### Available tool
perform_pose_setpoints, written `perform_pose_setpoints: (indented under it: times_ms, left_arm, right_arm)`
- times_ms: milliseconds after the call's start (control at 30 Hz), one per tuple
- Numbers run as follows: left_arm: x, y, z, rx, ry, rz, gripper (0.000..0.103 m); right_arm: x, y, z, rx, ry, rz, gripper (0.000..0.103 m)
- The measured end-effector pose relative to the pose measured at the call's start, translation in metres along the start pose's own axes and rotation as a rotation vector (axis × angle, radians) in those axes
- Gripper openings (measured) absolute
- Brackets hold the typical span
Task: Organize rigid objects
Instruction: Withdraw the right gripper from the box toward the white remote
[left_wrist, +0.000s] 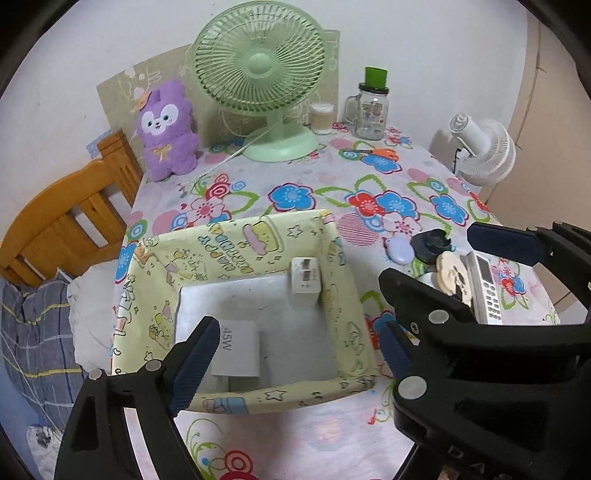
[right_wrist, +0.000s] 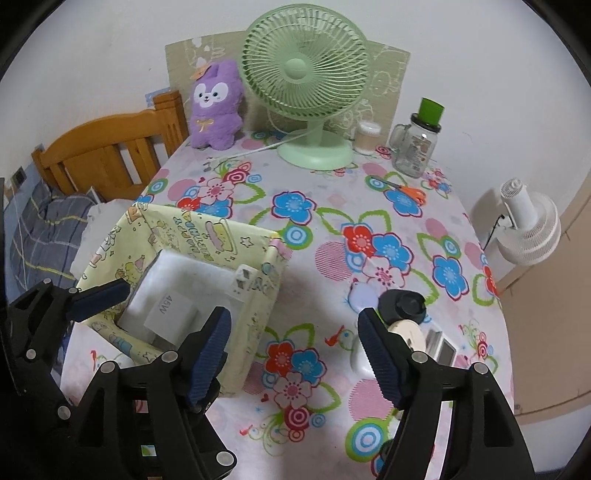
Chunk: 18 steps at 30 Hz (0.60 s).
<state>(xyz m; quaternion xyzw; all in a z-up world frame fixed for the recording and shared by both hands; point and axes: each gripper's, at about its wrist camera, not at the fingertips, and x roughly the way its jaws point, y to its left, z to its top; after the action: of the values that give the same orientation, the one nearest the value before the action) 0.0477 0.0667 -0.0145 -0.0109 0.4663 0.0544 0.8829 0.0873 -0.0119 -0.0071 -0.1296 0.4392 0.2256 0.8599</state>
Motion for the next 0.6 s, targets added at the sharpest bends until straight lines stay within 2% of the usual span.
perform_pose_setpoints:
  times_ms: [600]
  left_arm:
    - [-0.01, -0.052, 0.002, 0.066, -0.012, -0.049, 0.091]
  right_arm:
    - [-0.023, -0.047, -0.024, 0.07, -0.01, -0.048, 0.079]
